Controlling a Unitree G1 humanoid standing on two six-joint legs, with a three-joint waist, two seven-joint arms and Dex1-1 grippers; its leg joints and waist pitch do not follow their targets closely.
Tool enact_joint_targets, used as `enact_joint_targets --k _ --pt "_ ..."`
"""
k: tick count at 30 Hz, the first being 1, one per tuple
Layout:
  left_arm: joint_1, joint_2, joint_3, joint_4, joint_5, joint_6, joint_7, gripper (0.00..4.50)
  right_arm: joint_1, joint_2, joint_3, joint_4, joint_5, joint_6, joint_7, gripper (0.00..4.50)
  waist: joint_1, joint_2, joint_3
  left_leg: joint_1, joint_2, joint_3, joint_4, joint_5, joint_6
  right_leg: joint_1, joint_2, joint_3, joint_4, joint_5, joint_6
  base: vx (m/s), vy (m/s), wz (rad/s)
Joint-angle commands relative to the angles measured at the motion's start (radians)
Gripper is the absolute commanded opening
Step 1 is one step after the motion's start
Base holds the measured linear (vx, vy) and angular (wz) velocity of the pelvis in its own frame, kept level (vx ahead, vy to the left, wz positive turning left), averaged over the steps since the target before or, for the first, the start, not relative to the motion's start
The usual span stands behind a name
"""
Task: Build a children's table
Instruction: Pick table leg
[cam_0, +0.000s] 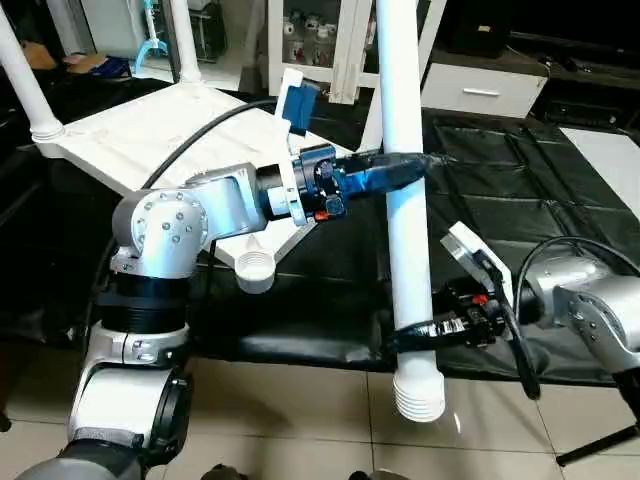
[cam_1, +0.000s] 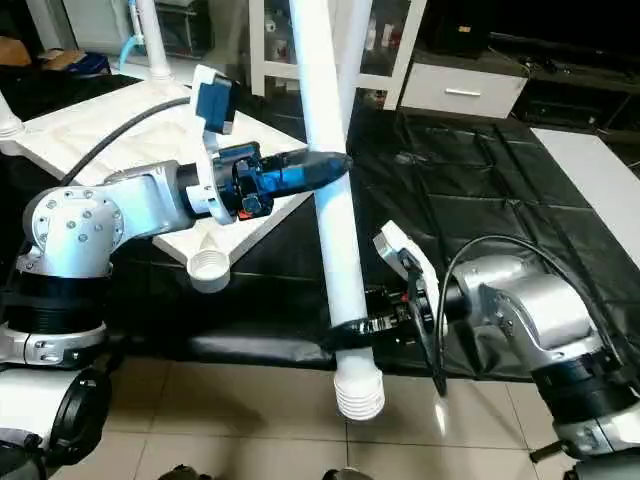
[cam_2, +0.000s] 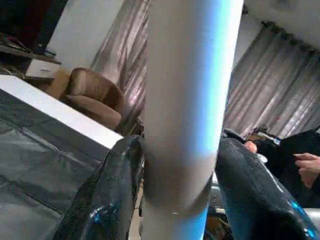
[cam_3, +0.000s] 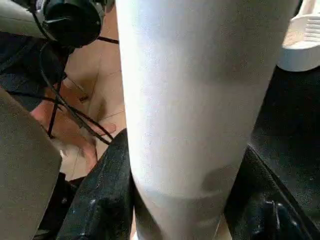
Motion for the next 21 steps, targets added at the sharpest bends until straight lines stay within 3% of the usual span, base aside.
enact_joint_targets --k 1,9,13,19,21 --pt "-0.012 0.006 -0.028 -0.016 0.026 -0.02 0.007 2.2 -0.029 0.001 0.005 0.011 -0.024 -0.026 -0.01 1.82 -0.001 0.012 -0.083 0.016 -0.005 0.009 -0.074 -0.265 0.001 0.063 -0.02 0.015 -0.068 -0.362 -0.179 0.0 0.0 0.0" --pt "-0.019 0.018 -0.022 -0.012 0.036 -0.021 -0.003 1.64 -0.044 0.006 0.012 0.023 -0.038 -0.023 0.002 1.82 0.001 0.015 -0.082 0.016 -0.005 0.009 -0.075 -0.271 -0.001 0.065 -0.02 0.016 -0.067 -0.347 -0.188 0.0 0.0 0.0" --pt "-0.019 0.02 -0.029 -0.01 0.064 -0.054 0.01 1.63 -0.047 0.01 0.01 0.032 -0.044 -0.033 -0.001 1.82 0.001 0.015 -0.083 0.016 -0.004 0.008 -0.076 -0.269 -0.001 0.065 -0.02 0.016 -0.067 -0.342 -0.189 0.0 0.0 0.0" --pt "-0.038 0.011 0.0 0.001 0.106 -0.109 0.079 1.63 -0.053 0.068 -0.031 0.076 -0.09 -0.141 -0.09 1.82 -0.001 0.014 -0.084 0.015 -0.006 0.01 -0.074 -0.27 -0.006 0.062 -0.021 0.016 -0.067 -0.357 -0.183 0.0 0.0 0.0" --pt "-0.058 0.024 0.024 0.015 0.133 -0.136 0.115 1.63 -0.067 0.112 -0.084 0.085 -0.073 -0.164 -0.15 2.38 -0.004 0.013 -0.083 0.015 -0.007 0.009 -0.075 -0.276 -0.006 0.063 -0.02 0.014 -0.068 -0.37 -0.177 0.0 0.0 0.0"
